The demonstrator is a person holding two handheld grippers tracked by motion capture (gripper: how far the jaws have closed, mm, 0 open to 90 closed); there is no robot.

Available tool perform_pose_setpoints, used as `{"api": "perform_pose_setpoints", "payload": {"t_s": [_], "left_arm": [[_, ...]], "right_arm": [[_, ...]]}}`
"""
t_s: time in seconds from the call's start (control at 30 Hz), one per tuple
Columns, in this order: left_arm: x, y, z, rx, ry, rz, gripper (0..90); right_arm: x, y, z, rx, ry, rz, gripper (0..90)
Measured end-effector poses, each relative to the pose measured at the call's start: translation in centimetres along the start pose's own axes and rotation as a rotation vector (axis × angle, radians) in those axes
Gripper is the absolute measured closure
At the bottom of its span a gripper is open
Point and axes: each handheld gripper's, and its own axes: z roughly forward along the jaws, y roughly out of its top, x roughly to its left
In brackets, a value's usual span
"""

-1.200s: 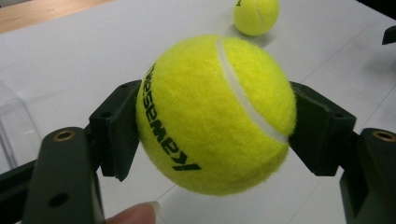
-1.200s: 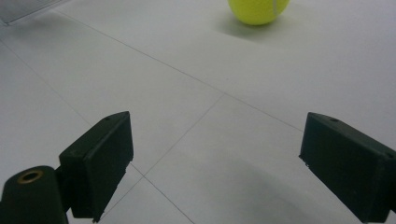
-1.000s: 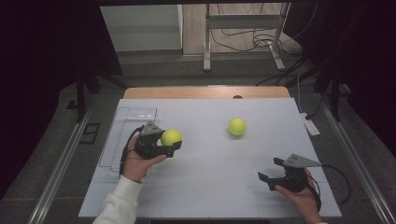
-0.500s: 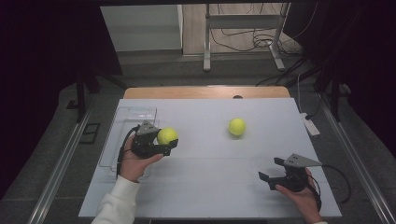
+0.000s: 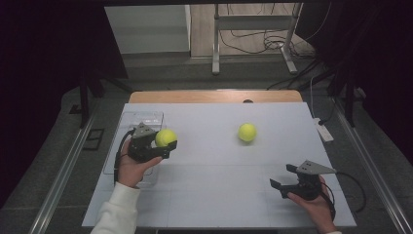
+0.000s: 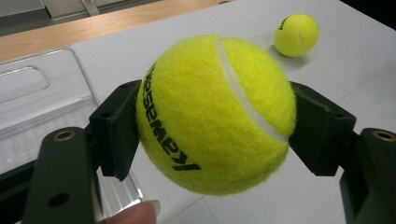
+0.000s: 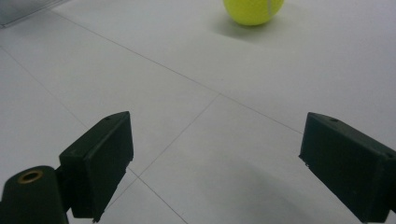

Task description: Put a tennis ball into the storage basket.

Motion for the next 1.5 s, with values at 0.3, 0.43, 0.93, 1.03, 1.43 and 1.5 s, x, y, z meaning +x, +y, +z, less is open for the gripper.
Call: {"api": "perform_pose_setpoints", "payload": {"t_s": [0.3,0.43,0.93,1.03,1.43,1.5], "left_arm": [[0.8,-0.1,-0.5,-0.016,0.020,-0.025,26.3],[1.0,-0.1,-0.8,-0.026,0.025,-0.030,26.3],[2.4,-0.2,-1.2,-0.038,0.056,-0.073,26.3],[2.4,-0.2,-1.1,-0.030,0.065,-0.069,26.3],[4.0,0.8,-1.6,-0.041,0.113,-0.102,26.3],[4.3,0.9,-1.6,-0.042,0.115,-0.108,26.3]], "right_arm": [[0.0,0.0,0.1,0.002,0.000,-0.001,10.1],[0.0,0.0,0.0,0.002,0.000,-0.002,10.1],[0.0,0.0,0.0,0.000,0.001,0.000,10.1],[0.0,-0.1,-0.2,-0.004,0.000,0.005,10.1],[0.0,-0.1,-0.3,-0.009,-0.003,0.007,10.2],[0.0,-0.1,-0.3,-0.009,-0.003,0.007,10.2]]}}
